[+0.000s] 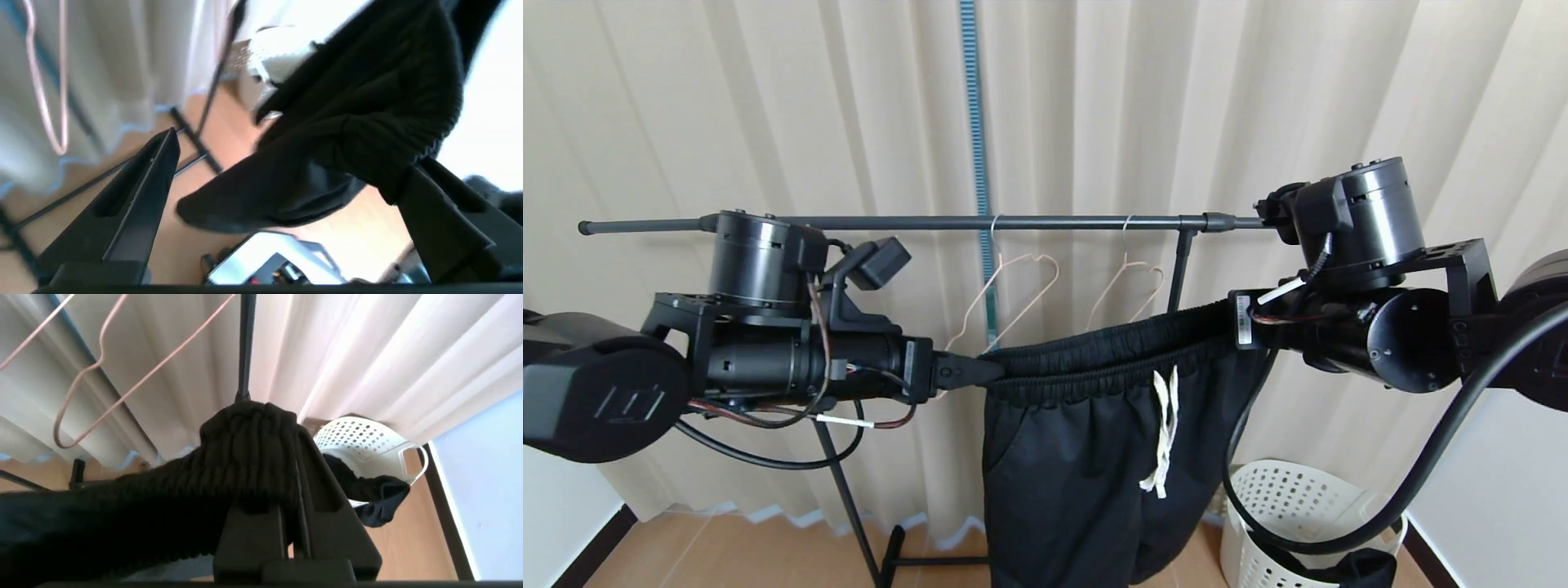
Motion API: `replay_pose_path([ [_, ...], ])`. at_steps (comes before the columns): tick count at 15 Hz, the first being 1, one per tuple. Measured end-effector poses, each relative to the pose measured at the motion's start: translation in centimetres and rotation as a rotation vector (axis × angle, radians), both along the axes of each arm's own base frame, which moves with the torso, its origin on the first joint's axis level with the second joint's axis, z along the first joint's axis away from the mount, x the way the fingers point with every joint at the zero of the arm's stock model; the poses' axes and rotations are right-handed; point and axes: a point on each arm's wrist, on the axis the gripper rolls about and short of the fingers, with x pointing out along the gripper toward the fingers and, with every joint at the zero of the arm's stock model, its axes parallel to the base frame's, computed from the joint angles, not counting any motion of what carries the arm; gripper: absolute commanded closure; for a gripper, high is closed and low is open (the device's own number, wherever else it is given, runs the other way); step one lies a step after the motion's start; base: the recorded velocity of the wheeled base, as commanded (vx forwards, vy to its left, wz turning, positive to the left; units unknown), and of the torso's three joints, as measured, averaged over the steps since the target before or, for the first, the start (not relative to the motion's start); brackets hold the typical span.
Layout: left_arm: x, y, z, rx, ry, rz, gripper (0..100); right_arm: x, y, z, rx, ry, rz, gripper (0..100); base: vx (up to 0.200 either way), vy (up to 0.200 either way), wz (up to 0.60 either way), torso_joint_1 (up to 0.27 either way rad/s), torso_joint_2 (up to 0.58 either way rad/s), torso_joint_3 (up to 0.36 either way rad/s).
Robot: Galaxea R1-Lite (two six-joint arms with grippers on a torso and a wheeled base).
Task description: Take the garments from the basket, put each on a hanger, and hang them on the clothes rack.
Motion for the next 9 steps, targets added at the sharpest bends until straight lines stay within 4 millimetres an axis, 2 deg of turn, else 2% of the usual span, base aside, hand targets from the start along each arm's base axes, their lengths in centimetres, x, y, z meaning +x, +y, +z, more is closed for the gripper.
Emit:
replay_pose_path([
  [3, -0.3, 1.7, 1.0, -0.058, -0.012, -0.031, 0, 0.2, -0.2, -0.1, -0.009, 0.004, -0.006, 100, 0.0, 0.0, 0.0, 0.0, 0.0, 0.0],
  [5, -0.7, 2.6, 1.2, -0.135, 0.008, -0.135, 0, 0.3, -0.4, -0.1, -0.013, 0.005, -0.01, 100, 0.0, 0.0, 0.0, 0.0, 0.0, 0.0],
  [9, -0.6, 4.0, 1.7, -0.152, -0.009, -0.114, 0, 0.3, -0.5, 0.0, -0.014, 0.003, -0.015, 100, 0.0, 0.0, 0.0, 0.0, 0.0, 0.0],
])
